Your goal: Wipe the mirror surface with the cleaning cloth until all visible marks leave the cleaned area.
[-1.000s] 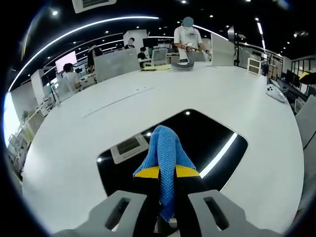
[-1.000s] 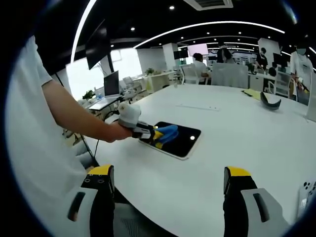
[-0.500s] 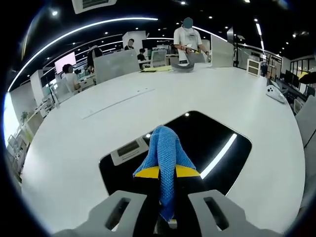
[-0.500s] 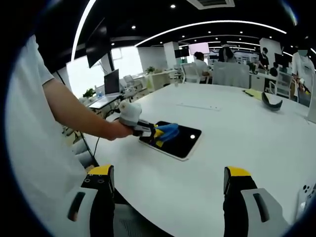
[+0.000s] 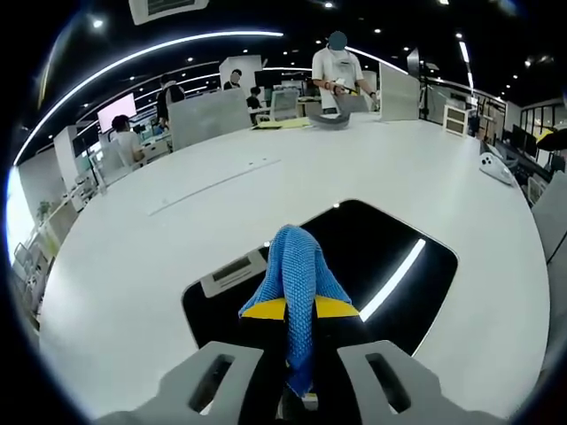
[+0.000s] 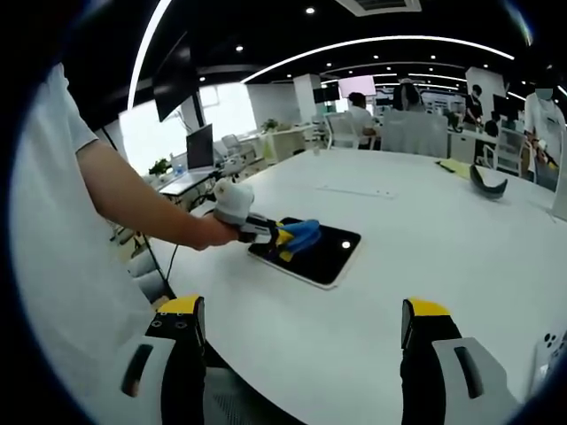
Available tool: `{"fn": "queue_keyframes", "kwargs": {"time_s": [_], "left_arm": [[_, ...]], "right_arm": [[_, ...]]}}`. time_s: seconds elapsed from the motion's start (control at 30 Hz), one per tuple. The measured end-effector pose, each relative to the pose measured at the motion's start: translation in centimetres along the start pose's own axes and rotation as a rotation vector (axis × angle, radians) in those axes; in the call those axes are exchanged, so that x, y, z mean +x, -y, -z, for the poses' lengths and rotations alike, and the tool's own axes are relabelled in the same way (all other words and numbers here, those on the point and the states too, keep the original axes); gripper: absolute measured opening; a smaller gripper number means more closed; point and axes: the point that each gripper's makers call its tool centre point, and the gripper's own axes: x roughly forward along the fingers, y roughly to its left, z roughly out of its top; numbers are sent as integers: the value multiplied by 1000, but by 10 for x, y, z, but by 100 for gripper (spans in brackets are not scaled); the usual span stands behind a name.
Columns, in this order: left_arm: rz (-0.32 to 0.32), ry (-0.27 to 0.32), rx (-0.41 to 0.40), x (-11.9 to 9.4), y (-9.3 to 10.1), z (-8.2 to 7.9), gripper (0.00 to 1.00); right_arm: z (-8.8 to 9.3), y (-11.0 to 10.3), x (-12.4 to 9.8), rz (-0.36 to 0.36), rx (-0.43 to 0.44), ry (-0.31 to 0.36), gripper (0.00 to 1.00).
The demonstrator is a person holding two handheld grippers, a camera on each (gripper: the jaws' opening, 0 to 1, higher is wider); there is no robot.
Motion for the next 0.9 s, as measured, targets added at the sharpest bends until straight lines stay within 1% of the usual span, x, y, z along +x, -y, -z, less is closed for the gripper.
{"fn": "queue_keyframes", "kwargs": {"time_s": [0.4,0.9], "left_arm": [[-4,-1,4,3,-7,-2,7],[-15,-4,4,8,-18,-6,7]], "right_arm": [[-3,2,3,4,9,10,91],[-4,5,6,6,14,3,91]]}}
